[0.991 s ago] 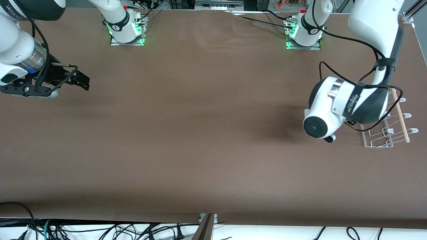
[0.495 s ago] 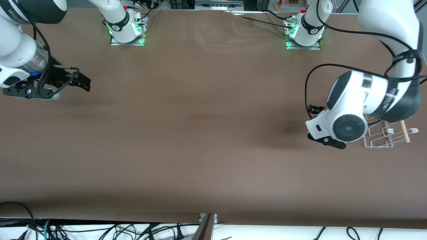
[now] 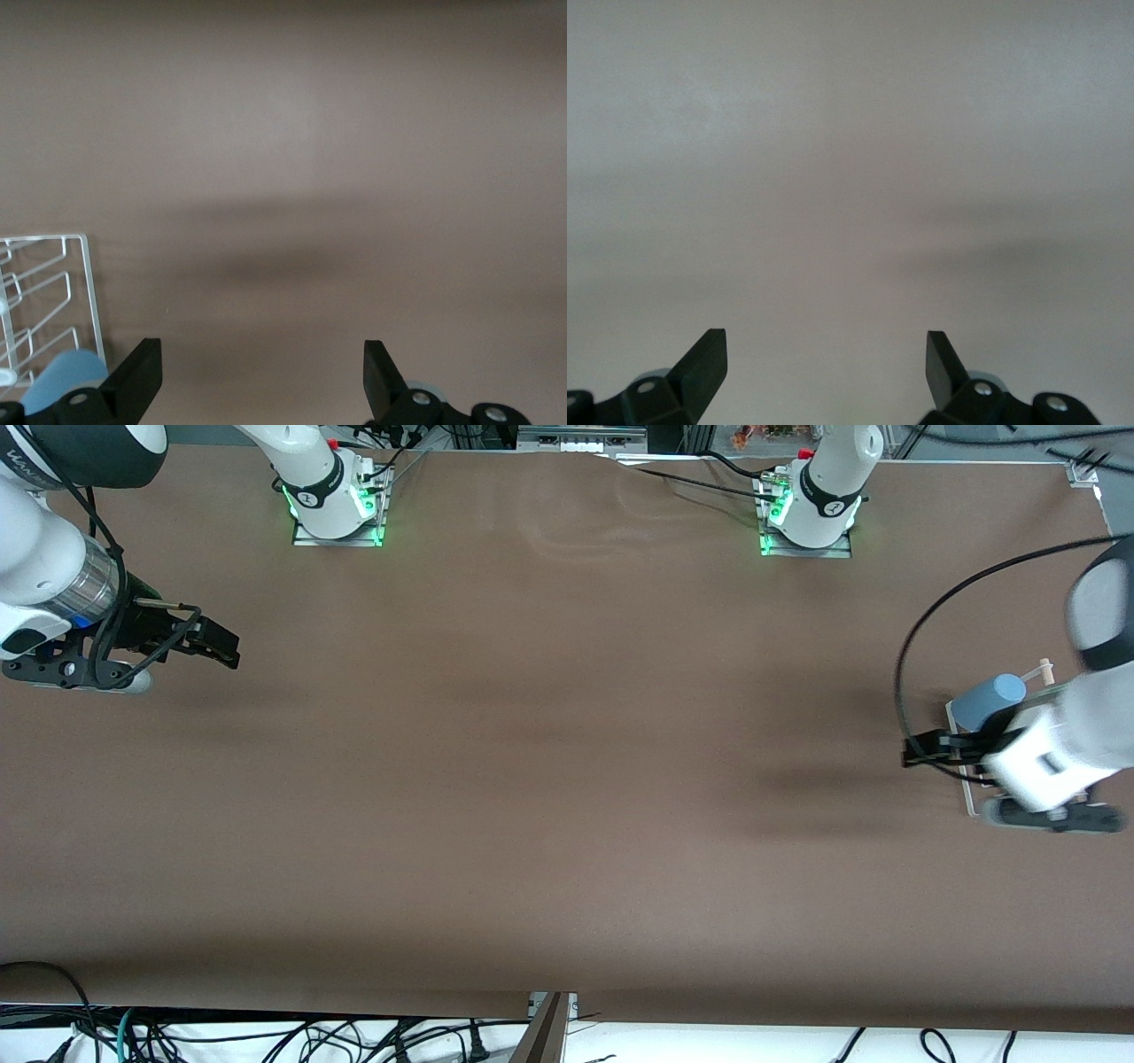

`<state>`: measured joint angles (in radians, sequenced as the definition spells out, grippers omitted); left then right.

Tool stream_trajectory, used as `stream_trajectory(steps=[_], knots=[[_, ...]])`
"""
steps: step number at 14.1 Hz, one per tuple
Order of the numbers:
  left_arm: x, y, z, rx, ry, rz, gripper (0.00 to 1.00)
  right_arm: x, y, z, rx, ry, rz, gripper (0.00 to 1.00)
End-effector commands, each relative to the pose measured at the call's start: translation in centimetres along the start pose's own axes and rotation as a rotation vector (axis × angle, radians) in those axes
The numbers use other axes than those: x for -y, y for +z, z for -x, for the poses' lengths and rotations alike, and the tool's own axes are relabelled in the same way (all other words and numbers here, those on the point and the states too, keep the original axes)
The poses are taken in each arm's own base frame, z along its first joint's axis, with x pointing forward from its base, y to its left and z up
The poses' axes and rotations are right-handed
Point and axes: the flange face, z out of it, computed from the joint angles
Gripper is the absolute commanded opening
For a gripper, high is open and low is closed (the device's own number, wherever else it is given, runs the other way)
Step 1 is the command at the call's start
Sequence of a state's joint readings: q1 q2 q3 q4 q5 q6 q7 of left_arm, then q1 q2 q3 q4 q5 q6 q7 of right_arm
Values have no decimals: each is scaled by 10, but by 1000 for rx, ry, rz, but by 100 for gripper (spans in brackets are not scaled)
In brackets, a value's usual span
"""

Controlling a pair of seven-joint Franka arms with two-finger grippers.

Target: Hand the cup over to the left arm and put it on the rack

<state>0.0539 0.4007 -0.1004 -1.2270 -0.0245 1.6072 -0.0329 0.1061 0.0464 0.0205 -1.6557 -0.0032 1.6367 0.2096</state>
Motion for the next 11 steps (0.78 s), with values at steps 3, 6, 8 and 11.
stream_trajectory(steps=[3,6,8,11], knots=[[-6,25,92,-8,-11,-16,100,-2,-5,-2,4,-8,-17,99],[9,31,101,-44,-37,-17,100,-2,-5,-2,4,-10,-17,99],[10,30,102,-44,-38,-19,100,-2,-5,-2,4,-10,-17,99],[18,30,115,-36,-25,-87,100,-2,-5,-2,4,-10,-17,99]])
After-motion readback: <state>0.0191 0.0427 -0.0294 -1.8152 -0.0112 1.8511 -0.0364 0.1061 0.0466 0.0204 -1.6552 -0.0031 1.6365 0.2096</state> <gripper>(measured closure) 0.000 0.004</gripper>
